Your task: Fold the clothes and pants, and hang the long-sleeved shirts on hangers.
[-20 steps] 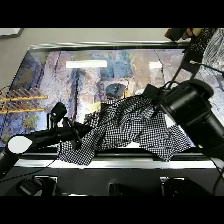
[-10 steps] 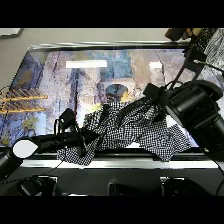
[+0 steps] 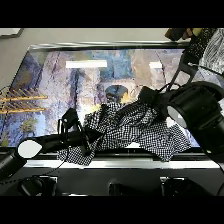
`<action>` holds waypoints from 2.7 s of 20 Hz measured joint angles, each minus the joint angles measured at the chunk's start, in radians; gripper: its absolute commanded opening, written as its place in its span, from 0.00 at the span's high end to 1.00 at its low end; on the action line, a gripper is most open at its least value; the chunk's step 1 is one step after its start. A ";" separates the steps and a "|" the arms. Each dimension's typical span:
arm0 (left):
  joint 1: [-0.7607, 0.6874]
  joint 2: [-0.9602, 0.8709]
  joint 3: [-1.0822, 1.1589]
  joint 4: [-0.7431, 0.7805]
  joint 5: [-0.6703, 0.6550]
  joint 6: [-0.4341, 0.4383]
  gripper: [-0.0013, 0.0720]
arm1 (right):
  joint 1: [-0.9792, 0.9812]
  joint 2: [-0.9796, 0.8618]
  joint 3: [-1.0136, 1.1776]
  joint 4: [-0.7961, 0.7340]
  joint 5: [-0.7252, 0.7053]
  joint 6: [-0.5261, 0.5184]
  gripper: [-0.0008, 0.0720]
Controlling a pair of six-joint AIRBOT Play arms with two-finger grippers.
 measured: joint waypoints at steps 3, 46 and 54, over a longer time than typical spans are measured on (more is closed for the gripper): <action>-0.001 -0.010 0.000 -0.011 0.005 0.002 0.95 | 0.000 0.002 0.000 0.027 -0.001 -0.015 0.95; -0.001 -0.081 0.000 -0.261 0.057 0.153 0.95 | -0.541 0.107 0.027 0.450 -0.012 -0.936 0.14; -0.002 -0.082 0.000 -0.261 0.058 0.153 0.95 | -0.623 0.015 0.029 0.798 0.048 -2.098 0.14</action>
